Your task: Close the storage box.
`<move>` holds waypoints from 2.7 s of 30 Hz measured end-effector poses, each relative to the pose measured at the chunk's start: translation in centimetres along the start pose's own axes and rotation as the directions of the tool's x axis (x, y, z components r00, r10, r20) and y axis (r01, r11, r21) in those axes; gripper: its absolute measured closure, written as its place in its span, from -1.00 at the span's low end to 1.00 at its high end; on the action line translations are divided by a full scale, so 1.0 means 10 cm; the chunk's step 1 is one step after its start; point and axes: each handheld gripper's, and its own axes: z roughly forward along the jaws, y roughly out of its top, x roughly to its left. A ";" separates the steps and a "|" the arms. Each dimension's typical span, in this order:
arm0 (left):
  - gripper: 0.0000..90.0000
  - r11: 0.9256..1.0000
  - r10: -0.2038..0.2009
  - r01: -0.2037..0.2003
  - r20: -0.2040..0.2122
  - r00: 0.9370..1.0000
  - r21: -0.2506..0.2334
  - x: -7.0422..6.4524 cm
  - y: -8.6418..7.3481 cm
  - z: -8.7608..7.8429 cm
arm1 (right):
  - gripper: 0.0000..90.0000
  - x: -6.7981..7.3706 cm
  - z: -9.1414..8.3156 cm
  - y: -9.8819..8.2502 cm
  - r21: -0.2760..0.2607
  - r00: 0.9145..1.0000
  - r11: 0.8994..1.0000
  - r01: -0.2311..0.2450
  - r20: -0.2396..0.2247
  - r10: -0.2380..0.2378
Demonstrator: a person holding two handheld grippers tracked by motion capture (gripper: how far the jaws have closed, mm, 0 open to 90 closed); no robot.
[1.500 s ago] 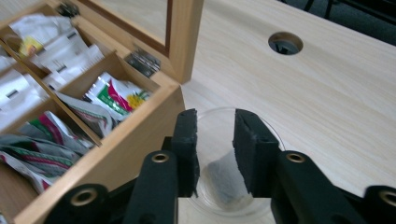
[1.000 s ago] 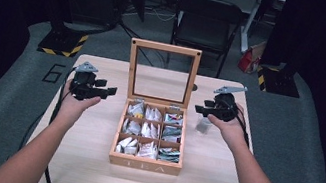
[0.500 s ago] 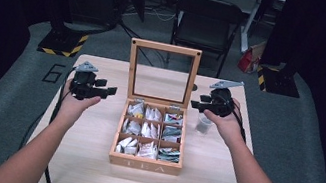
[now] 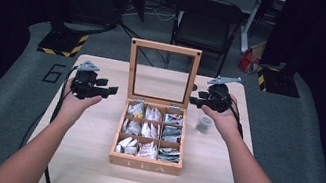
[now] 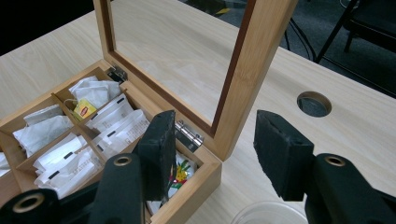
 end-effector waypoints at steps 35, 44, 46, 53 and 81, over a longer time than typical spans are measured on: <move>-0.07 1.000 -0.004 0.004 0.008 1.000 0.003 0.01 -0.01 0.05 | 0.02 -0.19 0.37 0.20 -0.007 0.999 1.000 -0.026 0.019 0.026; -0.07 1.000 -0.009 0.009 0.006 1.000 0.002 0.04 -0.03 0.03 | 0.02 -0.16 0.48 0.22 -0.002 1.000 1.000 -0.024 0.009 0.024; -0.07 1.000 -0.009 0.009 0.003 1.000 0.002 0.04 -0.03 0.02 | 0.02 -0.16 0.49 0.22 -0.005 1.000 1.000 -0.022 0.006 0.022; -0.07 1.000 -0.008 0.008 0.001 1.000 0.005 0.05 -0.03 0.01 | 0.01 -0.14 0.51 0.23 -0.006 1.000 1.000 -0.021 0.002 0.021; -0.07 1.000 0.003 -0.003 0.006 1.000 -0.007 -0.01 0.08 0.08 | 0.47 -0.08 0.32 0.19 0.000 1.000 1.000 -0.024 -0.002 0.024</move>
